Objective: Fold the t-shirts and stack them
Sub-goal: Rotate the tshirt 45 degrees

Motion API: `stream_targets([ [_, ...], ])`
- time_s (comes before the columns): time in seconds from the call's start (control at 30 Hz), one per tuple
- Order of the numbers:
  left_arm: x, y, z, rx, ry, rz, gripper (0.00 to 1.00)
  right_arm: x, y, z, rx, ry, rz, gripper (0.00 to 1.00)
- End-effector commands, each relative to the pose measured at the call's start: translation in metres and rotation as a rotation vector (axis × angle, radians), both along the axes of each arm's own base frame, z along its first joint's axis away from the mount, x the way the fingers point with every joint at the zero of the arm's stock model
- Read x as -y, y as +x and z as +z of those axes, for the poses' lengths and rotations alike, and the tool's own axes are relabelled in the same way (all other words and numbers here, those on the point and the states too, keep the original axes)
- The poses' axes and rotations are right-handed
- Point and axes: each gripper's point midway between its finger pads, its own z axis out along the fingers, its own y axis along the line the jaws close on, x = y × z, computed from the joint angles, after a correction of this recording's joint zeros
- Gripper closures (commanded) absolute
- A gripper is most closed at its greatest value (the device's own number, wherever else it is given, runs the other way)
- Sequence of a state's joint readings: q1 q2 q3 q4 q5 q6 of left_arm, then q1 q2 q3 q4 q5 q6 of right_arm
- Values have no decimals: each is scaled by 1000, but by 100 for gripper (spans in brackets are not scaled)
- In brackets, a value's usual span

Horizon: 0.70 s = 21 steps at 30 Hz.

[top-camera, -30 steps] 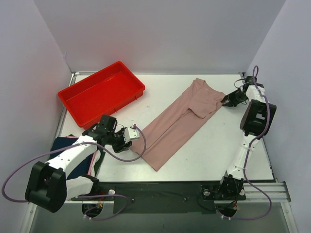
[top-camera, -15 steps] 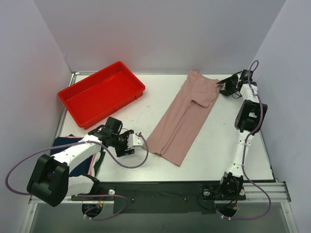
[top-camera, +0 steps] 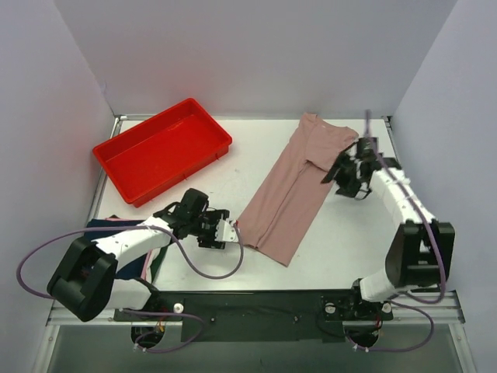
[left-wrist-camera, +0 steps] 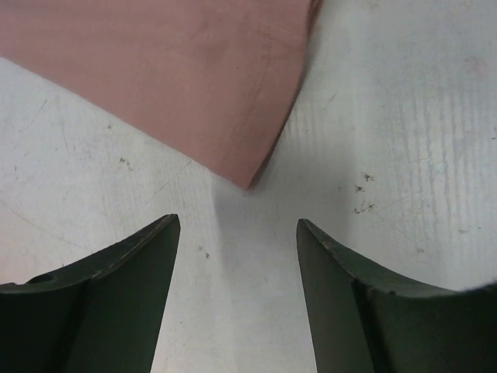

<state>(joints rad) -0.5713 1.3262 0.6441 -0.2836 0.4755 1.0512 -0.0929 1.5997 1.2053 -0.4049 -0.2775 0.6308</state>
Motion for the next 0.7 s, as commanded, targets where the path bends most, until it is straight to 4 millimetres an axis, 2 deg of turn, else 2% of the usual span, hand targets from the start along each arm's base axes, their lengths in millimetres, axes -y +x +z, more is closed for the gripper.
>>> stream_targets([
  [0.0, 12, -13, 5, 91, -24, -101, 28, -91, -111, -21, -17, -167, 598, 44],
  [0.03, 10, -18, 5, 92, -24, -98, 28, -100, -119, -12, 77, -247, 696, 44],
  [0.07, 13, -26, 4, 88, -25, -113, 28, -117, -144, -28, 88, -304, 856, 44],
  [0.1, 10, -30, 3, 90, -16, -100, 28, -133, -145, -16, 211, -325, 923, 44],
  [0.13, 14, -38, 3, 93, -14, -119, 28, -146, -169, -32, 232, -354, 1082, 44],
  [0.17, 10, -40, 2, 94, -2, -96, 28, -160, -170, -21, 346, -347, 1136, 43],
  [0.2, 12, -45, 3, 96, -3, -101, 28, -167, -189, -34, 386, -378, 1296, 43],
  [0.3, 10, -55, 7, 89, -17, -81, 28, -176, -202, -33, 536, -451, 1518, 42],
  [0.33, 9, -56, 8, 93, -19, -80, 28, -178, -205, -35, 603, -504, 1668, 42],
  [0.37, 9, -60, 9, 97, -25, -85, 28, -185, -223, -37, 635, -450, 1785, 39],
  [0.4, 7, -62, 8, 99, -22, -81, 28, -188, -227, -36, 685, -480, 1897, 38],
  [0.67, -1, -63, 10, 150, -26, -54, 28, -165, -244, -74, 543, -578, 2278, 39],
])
